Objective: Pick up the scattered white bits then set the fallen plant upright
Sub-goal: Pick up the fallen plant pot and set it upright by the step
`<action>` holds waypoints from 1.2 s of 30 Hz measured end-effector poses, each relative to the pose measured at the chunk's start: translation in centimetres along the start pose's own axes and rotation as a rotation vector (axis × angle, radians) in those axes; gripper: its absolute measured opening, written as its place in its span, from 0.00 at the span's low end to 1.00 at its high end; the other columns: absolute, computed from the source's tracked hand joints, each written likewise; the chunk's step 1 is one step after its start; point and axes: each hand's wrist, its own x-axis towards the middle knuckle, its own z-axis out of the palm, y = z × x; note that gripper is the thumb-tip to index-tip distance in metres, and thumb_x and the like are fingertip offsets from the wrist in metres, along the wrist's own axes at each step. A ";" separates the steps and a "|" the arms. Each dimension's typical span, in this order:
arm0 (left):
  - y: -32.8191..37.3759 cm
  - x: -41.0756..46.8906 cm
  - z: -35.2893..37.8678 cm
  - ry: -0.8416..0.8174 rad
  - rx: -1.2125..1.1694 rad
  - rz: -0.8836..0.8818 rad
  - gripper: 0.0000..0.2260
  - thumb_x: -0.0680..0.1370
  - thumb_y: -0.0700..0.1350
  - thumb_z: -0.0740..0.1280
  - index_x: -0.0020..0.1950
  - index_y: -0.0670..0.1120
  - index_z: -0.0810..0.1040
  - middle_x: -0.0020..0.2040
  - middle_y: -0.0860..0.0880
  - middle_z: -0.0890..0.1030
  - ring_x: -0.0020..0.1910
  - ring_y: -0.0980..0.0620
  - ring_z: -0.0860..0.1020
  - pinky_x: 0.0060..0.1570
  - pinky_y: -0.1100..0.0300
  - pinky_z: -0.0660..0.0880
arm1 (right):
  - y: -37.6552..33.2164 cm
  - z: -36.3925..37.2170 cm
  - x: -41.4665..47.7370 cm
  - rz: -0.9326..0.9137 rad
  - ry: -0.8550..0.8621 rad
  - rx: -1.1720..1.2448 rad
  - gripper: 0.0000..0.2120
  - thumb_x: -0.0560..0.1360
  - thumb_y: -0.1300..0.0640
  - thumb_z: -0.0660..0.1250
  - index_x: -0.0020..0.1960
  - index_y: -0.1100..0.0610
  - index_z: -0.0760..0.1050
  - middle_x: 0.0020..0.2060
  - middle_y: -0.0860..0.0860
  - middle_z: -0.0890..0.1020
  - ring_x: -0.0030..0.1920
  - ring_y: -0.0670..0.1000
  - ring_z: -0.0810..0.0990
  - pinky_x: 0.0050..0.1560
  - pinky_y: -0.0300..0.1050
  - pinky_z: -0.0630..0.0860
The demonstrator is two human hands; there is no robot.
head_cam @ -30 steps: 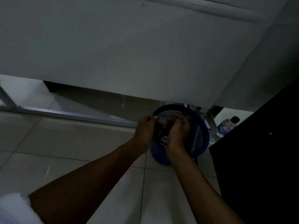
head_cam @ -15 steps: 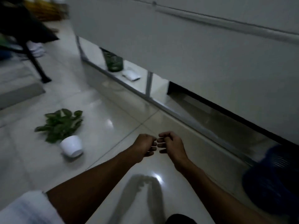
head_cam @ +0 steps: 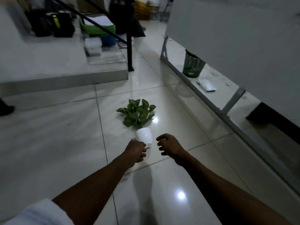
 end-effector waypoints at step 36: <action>10.3 7.6 -13.7 -0.141 0.311 0.309 0.27 0.66 0.41 0.76 0.64 0.40 0.74 0.58 0.41 0.81 0.58 0.44 0.79 0.42 0.58 0.78 | -8.6 7.7 10.6 -0.210 -0.302 0.214 0.26 0.73 0.53 0.75 0.68 0.52 0.71 0.58 0.52 0.80 0.54 0.49 0.82 0.43 0.38 0.81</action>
